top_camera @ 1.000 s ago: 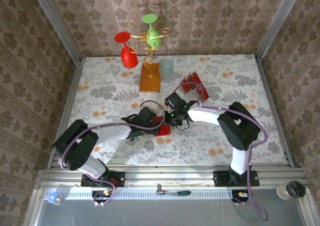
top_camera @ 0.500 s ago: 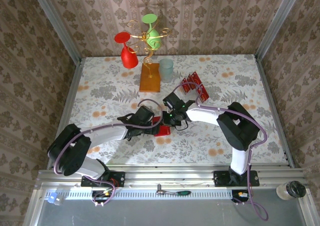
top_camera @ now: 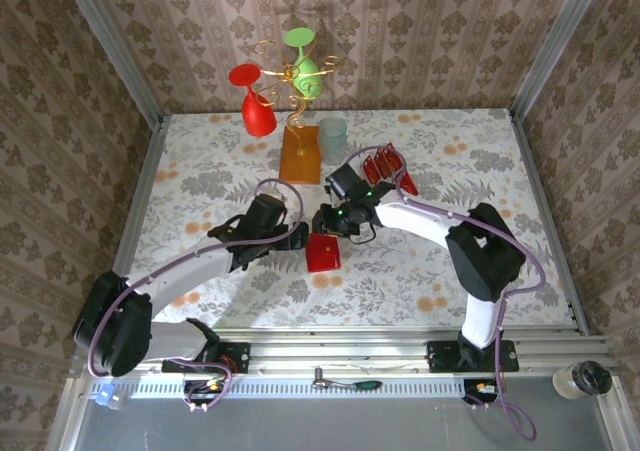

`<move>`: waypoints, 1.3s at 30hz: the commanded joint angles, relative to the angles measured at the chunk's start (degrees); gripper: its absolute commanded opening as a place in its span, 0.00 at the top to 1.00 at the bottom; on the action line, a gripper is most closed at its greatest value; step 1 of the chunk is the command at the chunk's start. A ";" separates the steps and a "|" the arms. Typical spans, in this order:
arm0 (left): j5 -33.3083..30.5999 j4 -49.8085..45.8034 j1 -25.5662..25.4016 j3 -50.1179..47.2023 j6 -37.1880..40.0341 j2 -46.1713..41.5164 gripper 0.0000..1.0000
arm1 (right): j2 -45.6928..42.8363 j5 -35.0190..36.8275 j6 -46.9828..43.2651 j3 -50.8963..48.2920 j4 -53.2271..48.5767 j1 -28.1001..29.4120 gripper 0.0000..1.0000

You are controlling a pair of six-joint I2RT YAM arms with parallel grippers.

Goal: Put the credit cards into the card holder
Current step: Close the button on the card holder, then reset both arms

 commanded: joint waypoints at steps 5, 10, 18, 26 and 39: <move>0.69 -3.17 1.84 0.58 1.41 -6.35 0.00 | -13.12 1.65 -1.66 -5.95 -2.99 -4.88 0.63; -1.51 -5.15 3.18 0.39 2.80 -10.61 0.00 | -23.41 3.98 -3.85 -12.23 -2.66 -8.67 0.47; -4.45 -6.54 7.71 -0.80 6.15 -16.29 0.00 | -40.25 10.92 -9.04 -20.25 -5.43 -15.52 0.00; -13.05 -0.49 8.70 -4.84 14.11 -21.79 0.00 | -50.12 27.42 -13.09 -27.17 -4.03 -17.58 0.00; -29.75 21.79 9.18 -19.48 32.21 -29.78 0.00 | -58.65 46.94 -19.93 -44.60 13.64 -18.87 0.00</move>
